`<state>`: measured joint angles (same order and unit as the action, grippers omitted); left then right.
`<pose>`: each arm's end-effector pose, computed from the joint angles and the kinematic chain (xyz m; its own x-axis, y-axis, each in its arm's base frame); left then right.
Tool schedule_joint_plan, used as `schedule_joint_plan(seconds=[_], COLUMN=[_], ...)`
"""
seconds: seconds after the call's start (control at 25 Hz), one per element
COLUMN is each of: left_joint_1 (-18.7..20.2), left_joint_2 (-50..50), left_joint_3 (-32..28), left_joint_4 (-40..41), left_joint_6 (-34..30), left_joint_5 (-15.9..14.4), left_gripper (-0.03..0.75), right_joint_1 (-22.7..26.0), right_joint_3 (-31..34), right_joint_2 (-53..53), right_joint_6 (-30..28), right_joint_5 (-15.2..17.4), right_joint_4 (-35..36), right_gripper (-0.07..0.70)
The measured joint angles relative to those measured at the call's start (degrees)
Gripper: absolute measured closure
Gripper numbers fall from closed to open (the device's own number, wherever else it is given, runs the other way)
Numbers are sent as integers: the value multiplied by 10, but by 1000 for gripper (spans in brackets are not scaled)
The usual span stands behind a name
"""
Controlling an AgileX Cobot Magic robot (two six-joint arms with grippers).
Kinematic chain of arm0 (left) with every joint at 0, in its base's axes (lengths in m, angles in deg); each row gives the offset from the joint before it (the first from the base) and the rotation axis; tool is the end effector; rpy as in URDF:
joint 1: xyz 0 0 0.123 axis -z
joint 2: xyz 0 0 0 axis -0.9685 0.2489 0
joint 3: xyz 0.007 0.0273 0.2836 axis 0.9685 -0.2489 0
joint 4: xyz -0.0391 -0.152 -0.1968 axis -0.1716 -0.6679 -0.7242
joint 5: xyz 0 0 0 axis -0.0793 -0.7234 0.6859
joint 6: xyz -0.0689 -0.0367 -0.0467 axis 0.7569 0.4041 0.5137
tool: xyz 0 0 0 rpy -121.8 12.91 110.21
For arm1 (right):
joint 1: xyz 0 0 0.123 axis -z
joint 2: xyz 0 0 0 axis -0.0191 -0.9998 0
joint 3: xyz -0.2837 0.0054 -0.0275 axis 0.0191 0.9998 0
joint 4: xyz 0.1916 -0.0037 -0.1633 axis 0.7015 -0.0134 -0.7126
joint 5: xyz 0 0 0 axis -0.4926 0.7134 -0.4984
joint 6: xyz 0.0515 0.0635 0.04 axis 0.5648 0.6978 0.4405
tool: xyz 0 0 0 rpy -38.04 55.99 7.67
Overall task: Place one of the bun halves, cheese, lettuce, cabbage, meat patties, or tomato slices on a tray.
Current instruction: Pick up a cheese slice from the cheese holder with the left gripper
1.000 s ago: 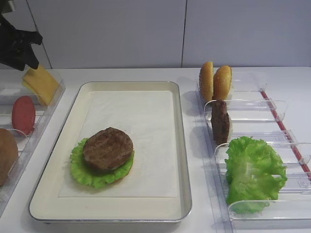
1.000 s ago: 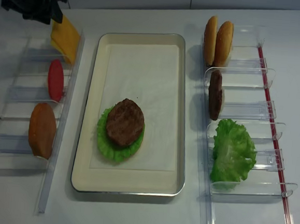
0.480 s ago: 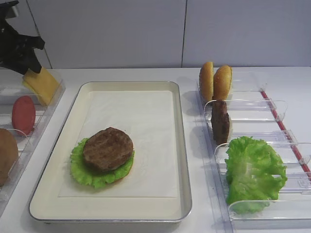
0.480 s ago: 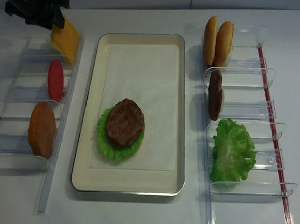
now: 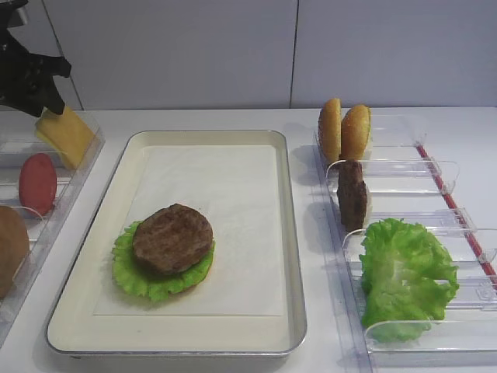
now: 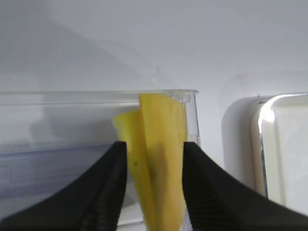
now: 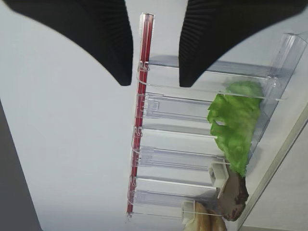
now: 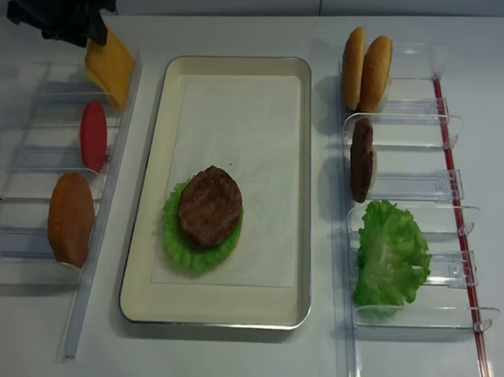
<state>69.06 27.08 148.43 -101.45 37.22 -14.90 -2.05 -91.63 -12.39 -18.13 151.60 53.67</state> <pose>0.4403 0.0282 0.2508 -0.9011 -0.0269 -0.4329 0.0608 0.9804 -0.1875 -0.0104 0.0119 0.2672 -0.5173 -0.0693 -0.8530 -0.1619 0.9866 0.0180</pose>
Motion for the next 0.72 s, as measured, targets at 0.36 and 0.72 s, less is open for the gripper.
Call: schedule_joint_plan(seconds=[0.36, 0.72], left_joint_1=[17, 17], left_joint_2=[0, 0], left_joint_3=[0, 11], left_joint_4=[1, 34], left_joint_6=[7, 41], left_joint_5=[6, 13], left_gripper=[449, 449], right_joint_1=[0, 0], right_joint_3=[0, 0], right_joint_2=[0, 0], right_joint_6=[0, 0], right_joint_5=[0, 0], right_joint_4=[0, 0], right_gripper=[374, 374])
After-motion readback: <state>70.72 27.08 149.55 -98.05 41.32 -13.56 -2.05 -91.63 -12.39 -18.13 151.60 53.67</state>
